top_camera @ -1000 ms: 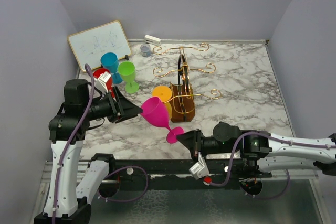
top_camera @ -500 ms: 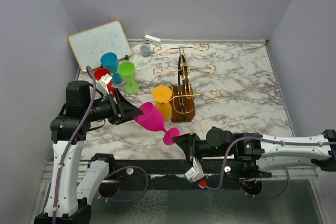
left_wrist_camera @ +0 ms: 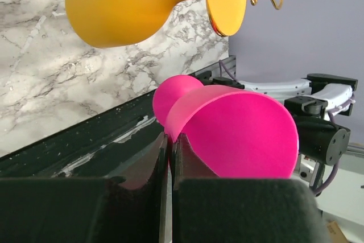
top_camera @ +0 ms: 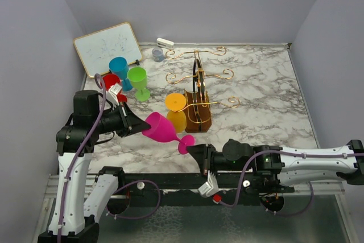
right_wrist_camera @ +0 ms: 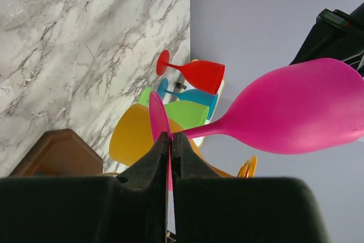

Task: Take the wine glass off the wine glass rack

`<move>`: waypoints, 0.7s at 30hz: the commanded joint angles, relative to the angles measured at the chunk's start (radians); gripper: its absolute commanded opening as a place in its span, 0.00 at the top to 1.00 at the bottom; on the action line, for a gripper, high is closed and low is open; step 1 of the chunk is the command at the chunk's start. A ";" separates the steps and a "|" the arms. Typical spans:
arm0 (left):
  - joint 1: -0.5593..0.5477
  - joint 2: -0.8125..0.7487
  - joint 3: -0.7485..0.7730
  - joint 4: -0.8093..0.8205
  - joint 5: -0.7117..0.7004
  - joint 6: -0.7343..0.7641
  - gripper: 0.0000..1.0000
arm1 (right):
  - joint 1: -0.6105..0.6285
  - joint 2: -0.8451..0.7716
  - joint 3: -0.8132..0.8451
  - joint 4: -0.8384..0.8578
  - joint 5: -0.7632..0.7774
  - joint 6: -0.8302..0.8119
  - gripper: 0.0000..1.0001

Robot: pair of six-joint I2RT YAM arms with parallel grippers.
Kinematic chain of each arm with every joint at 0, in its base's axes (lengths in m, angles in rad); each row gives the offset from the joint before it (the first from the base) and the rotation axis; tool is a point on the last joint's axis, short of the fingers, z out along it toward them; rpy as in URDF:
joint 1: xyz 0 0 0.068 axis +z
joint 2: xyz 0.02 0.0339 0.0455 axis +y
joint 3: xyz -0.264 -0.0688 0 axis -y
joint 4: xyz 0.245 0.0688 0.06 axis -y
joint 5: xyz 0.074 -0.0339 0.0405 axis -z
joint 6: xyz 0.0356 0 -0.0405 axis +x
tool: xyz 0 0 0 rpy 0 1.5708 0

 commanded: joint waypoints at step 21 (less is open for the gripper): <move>-0.006 0.195 0.820 -0.110 -0.575 0.040 1.00 | 0.006 -0.150 0.062 -0.164 0.076 0.200 0.48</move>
